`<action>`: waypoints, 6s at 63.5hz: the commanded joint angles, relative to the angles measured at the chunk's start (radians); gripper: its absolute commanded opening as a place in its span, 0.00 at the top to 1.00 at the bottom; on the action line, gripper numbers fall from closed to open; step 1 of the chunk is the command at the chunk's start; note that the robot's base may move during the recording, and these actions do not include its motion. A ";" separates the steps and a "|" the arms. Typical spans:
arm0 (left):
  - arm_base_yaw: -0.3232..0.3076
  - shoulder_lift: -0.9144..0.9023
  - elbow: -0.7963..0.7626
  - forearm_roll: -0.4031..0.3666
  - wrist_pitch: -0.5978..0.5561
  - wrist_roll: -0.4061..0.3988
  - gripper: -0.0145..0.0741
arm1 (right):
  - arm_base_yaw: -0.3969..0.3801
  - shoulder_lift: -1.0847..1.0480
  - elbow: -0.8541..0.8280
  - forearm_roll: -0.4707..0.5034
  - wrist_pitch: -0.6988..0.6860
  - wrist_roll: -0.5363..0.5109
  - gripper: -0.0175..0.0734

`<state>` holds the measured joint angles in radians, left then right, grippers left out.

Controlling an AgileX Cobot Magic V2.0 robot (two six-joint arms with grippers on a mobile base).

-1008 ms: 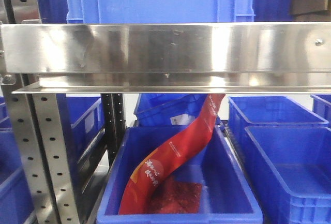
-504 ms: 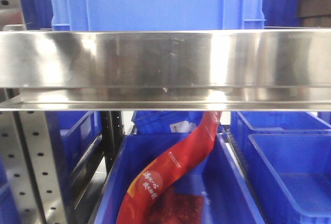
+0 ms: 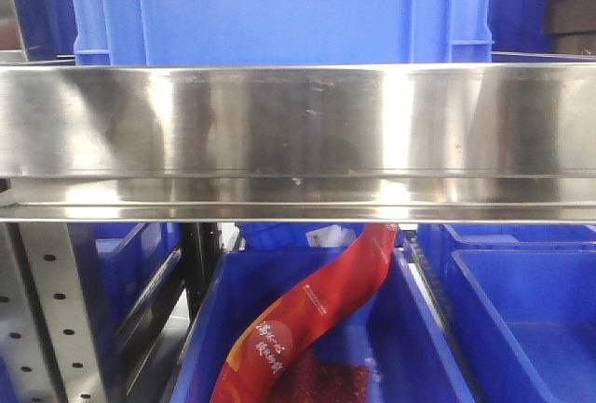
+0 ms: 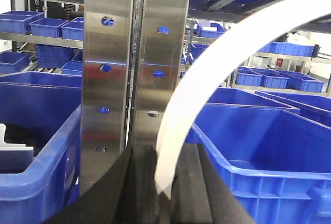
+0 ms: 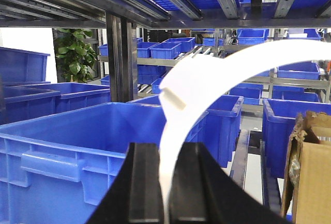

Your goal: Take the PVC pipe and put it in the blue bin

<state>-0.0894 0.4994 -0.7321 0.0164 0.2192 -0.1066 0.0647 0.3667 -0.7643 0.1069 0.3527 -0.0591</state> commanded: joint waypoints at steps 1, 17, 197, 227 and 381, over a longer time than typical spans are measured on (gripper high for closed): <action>-0.005 -0.006 -0.001 -0.001 -0.027 0.000 0.96 | 0.005 -0.004 -0.002 -0.006 -0.025 -0.003 0.98; -0.005 -0.006 -0.001 -0.001 -0.027 0.000 0.96 | 0.005 -0.004 -0.002 -0.006 -0.032 -0.003 0.98; -0.335 0.929 -0.998 -0.059 0.424 0.036 0.96 | 0.090 1.043 -0.911 0.210 0.411 -0.038 0.99; -0.335 0.463 -0.208 -0.065 -0.062 0.025 0.96 | 0.090 0.675 -0.326 0.203 0.000 -0.167 0.99; -0.335 0.114 0.026 -0.065 -0.089 0.025 0.96 | -0.302 -0.367 0.764 -0.052 -0.419 -0.107 0.99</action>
<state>-0.4186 0.6175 -0.7064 -0.0444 0.1517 -0.0795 -0.2297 0.0036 -0.0026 0.0650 -0.0376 -0.1742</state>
